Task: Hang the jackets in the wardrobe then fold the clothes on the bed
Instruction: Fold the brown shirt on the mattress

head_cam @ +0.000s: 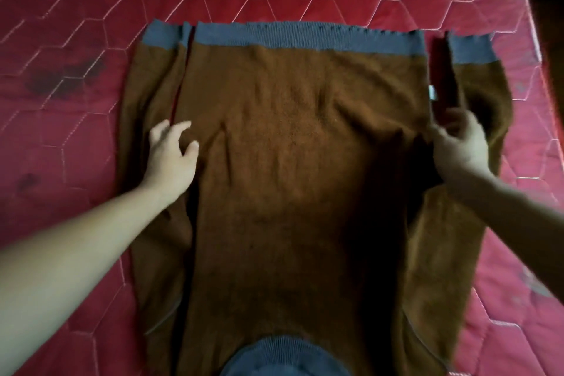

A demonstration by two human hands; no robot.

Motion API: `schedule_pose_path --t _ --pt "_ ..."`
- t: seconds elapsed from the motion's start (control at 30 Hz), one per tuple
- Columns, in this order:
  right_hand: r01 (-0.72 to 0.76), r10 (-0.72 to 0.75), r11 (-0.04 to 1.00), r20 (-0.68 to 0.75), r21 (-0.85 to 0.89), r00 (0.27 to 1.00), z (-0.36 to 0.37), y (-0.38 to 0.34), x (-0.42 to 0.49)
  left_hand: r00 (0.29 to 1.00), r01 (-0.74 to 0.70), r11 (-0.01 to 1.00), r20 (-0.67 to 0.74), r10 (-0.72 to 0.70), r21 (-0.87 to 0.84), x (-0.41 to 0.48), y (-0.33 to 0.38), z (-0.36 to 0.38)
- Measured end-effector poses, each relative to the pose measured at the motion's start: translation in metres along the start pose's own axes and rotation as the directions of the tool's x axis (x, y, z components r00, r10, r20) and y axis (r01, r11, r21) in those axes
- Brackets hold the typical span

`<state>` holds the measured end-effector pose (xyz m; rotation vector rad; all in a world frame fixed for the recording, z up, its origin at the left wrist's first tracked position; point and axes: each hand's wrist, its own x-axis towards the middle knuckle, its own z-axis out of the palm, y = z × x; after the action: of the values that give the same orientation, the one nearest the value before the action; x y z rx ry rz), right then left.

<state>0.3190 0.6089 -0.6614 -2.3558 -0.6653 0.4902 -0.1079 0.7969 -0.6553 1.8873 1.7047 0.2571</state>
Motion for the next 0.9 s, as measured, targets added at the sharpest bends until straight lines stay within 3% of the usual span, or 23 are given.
schedule_pose_path --t 0.07,0.13,0.23,0.37,0.47,0.6,0.67,0.77,0.9 --pt "0.018 -0.002 0.986 0.098 -0.168 0.995 -0.009 0.013 -0.034 0.999 0.047 0.998 0.021 -0.048 0.052 -0.021 -0.005 -0.006" --pt "0.125 -0.021 0.913 0.261 -0.389 0.965 -0.021 0.025 -0.055 0.994 0.074 0.989 0.075 -0.083 0.127 -0.034 -0.012 -0.014" --pt "0.115 0.103 0.829 0.352 -0.548 0.93 -0.037 0.026 -0.062 0.971 0.117 0.972 0.181 -0.154 0.202 -0.042 -0.021 -0.026" --pt "-0.082 0.226 0.944 0.446 -0.318 0.866 -0.03 0.008 -0.072 0.94 0.167 0.967 0.266 -0.215 0.191 -0.052 -0.02 -0.028" --pt "-0.329 0.378 0.926 0.503 -0.187 0.777 -0.021 0.002 -0.082 0.938 0.142 0.974 0.29 -0.188 0.175 -0.055 -0.016 -0.023" --pt "-0.394 0.37 0.914 0.593 -0.096 0.715 -0.011 -0.007 -0.091 0.938 0.065 0.983 0.327 -0.12 0.174 -0.058 -0.013 -0.023" --pt "-0.369 0.316 0.929 0.578 -0.028 0.752 -0.008 -0.009 -0.097 0.934 0.014 0.983 0.349 -0.079 0.183 -0.061 -0.015 -0.023" --pt "-0.378 0.331 0.926 0.436 0.023 0.837 -0.016 -0.001 -0.101 0.944 -0.025 0.966 0.324 -0.062 0.257 -0.062 -0.025 -0.03" --pt "-0.291 0.339 0.926 0.19 -0.241 0.922 -0.046 0.024 -0.094 0.978 -0.009 0.931 0.196 -0.067 0.364 -0.056 -0.04 -0.047"
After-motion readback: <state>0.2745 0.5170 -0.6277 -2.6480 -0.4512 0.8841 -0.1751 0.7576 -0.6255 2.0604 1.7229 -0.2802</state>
